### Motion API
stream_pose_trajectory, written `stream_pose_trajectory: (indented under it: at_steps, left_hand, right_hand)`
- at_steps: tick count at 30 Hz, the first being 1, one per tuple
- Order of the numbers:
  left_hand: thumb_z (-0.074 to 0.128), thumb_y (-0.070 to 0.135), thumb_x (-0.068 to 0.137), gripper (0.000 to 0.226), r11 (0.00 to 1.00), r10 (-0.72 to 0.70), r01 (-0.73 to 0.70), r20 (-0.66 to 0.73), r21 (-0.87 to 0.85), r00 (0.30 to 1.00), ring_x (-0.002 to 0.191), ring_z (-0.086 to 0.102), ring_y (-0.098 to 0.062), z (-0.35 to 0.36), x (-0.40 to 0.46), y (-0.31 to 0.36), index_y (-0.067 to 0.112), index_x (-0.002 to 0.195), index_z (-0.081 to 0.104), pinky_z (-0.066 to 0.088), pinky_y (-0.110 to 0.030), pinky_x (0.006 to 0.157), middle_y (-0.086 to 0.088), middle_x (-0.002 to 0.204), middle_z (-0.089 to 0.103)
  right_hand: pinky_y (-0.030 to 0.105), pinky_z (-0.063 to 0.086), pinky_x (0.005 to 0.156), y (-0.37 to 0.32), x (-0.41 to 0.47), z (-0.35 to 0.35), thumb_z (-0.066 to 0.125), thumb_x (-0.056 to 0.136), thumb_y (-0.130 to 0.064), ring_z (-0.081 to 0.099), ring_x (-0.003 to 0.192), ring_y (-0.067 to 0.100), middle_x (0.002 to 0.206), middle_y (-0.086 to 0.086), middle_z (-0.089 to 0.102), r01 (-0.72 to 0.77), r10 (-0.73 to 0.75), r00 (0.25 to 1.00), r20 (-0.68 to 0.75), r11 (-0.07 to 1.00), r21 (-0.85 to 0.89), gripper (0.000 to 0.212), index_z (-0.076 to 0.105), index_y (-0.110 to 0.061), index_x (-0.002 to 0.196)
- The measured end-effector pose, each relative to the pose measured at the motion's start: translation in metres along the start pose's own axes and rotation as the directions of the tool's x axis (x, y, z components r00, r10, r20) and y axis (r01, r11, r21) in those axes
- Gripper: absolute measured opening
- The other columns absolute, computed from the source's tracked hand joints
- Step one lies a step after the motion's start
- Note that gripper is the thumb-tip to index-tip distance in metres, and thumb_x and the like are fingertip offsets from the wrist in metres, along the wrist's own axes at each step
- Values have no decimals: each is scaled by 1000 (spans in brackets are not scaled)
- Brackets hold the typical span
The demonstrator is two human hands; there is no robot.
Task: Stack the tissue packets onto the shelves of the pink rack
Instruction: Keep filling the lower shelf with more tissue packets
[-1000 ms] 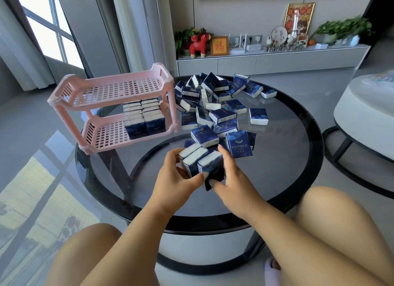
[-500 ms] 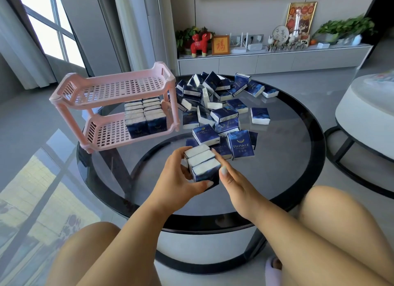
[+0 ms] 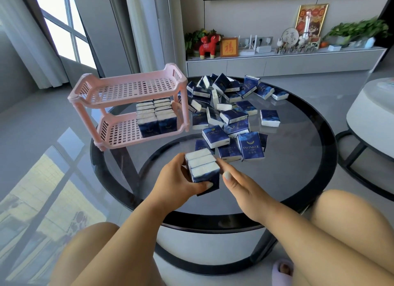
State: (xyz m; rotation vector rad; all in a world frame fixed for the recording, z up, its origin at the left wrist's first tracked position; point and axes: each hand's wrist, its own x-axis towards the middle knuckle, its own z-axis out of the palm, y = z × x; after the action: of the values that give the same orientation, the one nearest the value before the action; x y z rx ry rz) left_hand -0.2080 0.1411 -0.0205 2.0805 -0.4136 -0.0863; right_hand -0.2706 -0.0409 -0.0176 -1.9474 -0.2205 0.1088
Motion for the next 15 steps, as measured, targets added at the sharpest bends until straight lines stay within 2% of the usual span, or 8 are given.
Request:
stream_pose_trajectory:
  at_steps: [2, 4, 7, 9, 12, 14, 15]
  left_hand:
    - [89, 24, 64, 63, 1000, -13, 14, 13, -5, 1000, 83, 63, 8, -13, -2, -2, 23, 119, 57, 47, -8, 69, 16, 102, 69]
    - [90, 25, 61, 67, 999, -37, 38, 21, -30, 999, 85, 65, 7, -31, -2, -5, 24, 119, 58, 52, -13, 77, 15, 103, 70]
    - [90, 39, 47, 78, 991, -91, 88, -31, -102, 995, 96, 69, -5, -58, 2, -11, 27, 117, 60, 55, -37, 93, 13, 107, 72]
    - [88, 41, 41, 83, 986, -130, 121, -81, -114, 988, 99, 69, -9, -77, 6, -16, 25, 118, 60, 54, -40, 94, 11, 109, 72]
    - [93, 36, 45, 83, 986, -156, 143, -169, -88, 973, 90, 70, -9, -104, 11, -23, 22, 119, 57, 57, -35, 82, 5, 111, 70]
    - [91, 21, 60, 69, 985, -168, 155, -240, -73, 956, 75, 67, -4, -121, 17, -30, 20, 118, 53, 53, -22, 66, 4, 108, 67]
    - [89, 14, 64, 64, 985, -173, 157, -275, -78, 946, 72, 65, -3, -128, 20, -33, 20, 117, 52, 52, -19, 63, 4, 107, 66]
  right_hand:
    - [13, 21, 106, 1, 2, 1, 21, 68, -91, 25, 130, -18, 142, -35, 33, 9, -9, 1000, -26, 1000, -13, 83, 22, -51, 141]
    - [13, 25, 103, -3, 5, 1, 19, 70, -89, 31, 130, -12, 142, -24, 41, 29, -31, 999, -40, 998, -51, 86, 26, -44, 143]
    - [4, 28, 95, -13, 15, 5, 18, 75, -83, 38, 125, -12, 133, -20, 52, 40, -45, 998, -53, 995, -86, 69, 37, -48, 132]
    - [6, 31, 92, -18, 24, 10, 19, 77, -77, 43, 119, -11, 125, -19, 58, 34, -41, 997, -62, 993, -111, 58, 42, -51, 123]
    - [19, 36, 94, -23, 45, 25, 19, 80, -73, 50, 113, -1, 117, -14, 61, 83, -93, 994, -58, 983, -163, 65, 50, -35, 123]
    - [25, 39, 96, -24, 63, 36, 23, 88, -67, 52, 112, 5, 116, -9, 61, 119, -135, 989, -66, 973, -198, 62, 52, -26, 124]
    - [26, 39, 96, -26, 72, 42, 23, 90, -64, 52, 114, 7, 118, -7, 61, 126, -143, 987, -69, 969, -213, 61, 53, -23, 124]
